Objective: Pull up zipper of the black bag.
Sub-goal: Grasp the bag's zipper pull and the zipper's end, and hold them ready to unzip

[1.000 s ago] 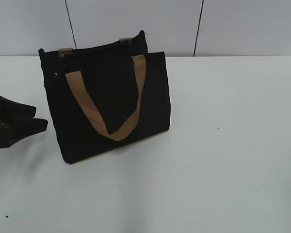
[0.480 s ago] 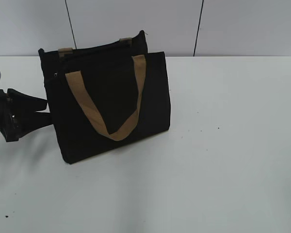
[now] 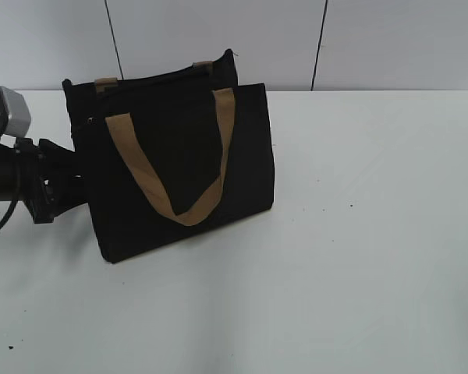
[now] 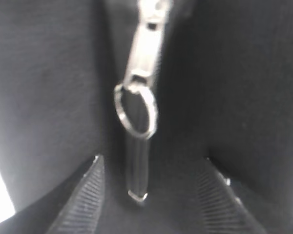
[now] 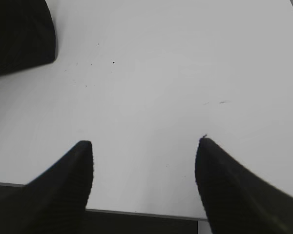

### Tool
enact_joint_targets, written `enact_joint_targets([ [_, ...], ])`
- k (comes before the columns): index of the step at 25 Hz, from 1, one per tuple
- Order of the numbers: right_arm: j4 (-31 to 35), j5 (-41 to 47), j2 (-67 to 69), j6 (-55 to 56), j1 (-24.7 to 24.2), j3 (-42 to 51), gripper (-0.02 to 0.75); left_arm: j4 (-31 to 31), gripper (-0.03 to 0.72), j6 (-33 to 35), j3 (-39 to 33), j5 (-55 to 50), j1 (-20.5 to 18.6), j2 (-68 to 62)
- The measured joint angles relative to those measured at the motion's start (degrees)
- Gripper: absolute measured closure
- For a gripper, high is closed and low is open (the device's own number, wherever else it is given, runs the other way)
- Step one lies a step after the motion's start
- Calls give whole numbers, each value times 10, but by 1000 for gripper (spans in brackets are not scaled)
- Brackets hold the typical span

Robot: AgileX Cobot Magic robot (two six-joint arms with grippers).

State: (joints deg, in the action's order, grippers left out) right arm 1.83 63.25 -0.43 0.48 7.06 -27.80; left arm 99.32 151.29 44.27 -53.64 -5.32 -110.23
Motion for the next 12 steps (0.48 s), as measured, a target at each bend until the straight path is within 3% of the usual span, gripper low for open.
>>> enact_joint_targets([
  [8, 0, 0, 0, 0, 0, 0, 238, 0, 221, 0, 16, 48, 18, -11],
  [12, 0, 0, 0, 0, 0, 0, 238, -1, 276, 0, 17, 55, 18, -11],
])
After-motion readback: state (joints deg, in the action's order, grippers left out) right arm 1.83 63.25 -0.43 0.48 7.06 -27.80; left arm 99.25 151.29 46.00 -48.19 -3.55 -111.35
